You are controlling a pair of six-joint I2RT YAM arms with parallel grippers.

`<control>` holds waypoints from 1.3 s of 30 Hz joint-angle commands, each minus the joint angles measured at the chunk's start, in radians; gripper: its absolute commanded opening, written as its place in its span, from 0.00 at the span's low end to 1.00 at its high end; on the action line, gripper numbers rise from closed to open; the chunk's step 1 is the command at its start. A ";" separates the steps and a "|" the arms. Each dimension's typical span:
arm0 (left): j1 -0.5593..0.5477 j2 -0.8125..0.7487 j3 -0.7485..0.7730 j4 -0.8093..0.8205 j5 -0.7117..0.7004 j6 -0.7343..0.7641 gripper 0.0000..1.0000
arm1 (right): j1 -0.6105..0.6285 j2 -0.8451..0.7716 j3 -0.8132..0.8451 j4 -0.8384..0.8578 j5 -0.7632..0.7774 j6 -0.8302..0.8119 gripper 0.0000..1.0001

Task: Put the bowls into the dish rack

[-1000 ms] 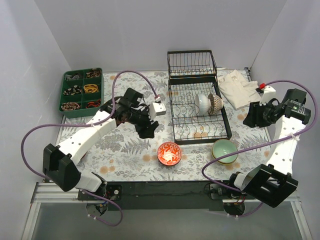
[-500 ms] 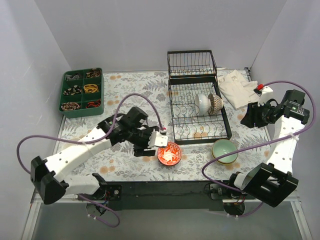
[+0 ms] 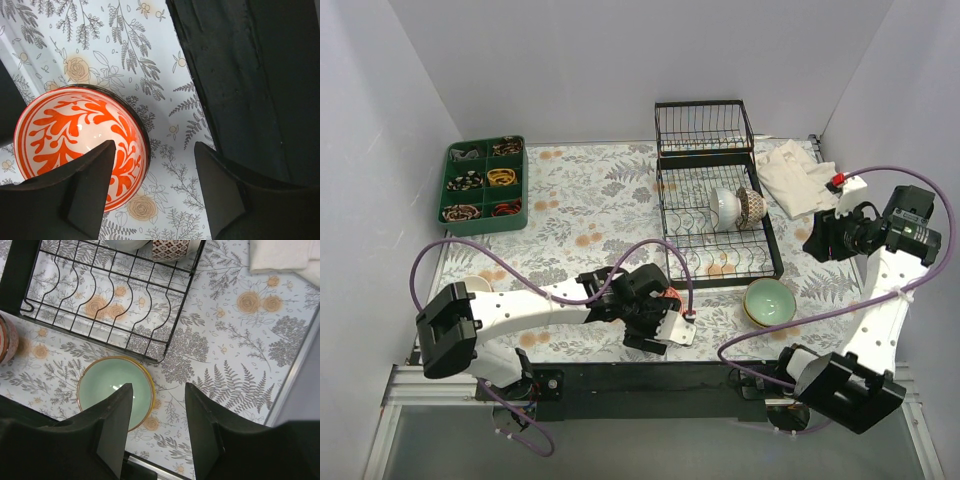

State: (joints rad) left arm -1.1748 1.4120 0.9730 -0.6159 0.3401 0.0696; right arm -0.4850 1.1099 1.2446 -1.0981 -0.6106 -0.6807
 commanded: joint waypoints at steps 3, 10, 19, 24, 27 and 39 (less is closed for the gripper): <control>0.003 0.004 -0.014 0.068 -0.027 -0.021 0.64 | -0.003 -0.105 -0.034 -0.042 0.014 -0.053 0.56; 0.003 0.060 0.016 0.021 0.048 -0.045 0.61 | -0.003 -0.101 -0.027 -0.048 -0.032 0.006 0.56; 0.001 0.081 0.031 -0.035 0.151 -0.065 0.52 | -0.003 -0.061 0.004 -0.034 -0.072 0.063 0.56; 0.003 0.079 -0.011 0.042 0.057 -0.091 0.57 | -0.003 -0.061 -0.025 -0.005 -0.075 0.102 0.56; 0.006 0.104 -0.011 0.045 0.065 -0.105 0.53 | -0.003 -0.065 -0.042 0.000 -0.089 0.099 0.56; 0.012 0.099 0.067 -0.082 0.163 -0.103 0.22 | -0.003 -0.055 -0.042 0.024 -0.087 0.127 0.55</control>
State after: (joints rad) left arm -1.1660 1.5181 0.9947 -0.6388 0.4343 -0.0345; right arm -0.4850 1.0519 1.1965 -1.1011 -0.6689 -0.5758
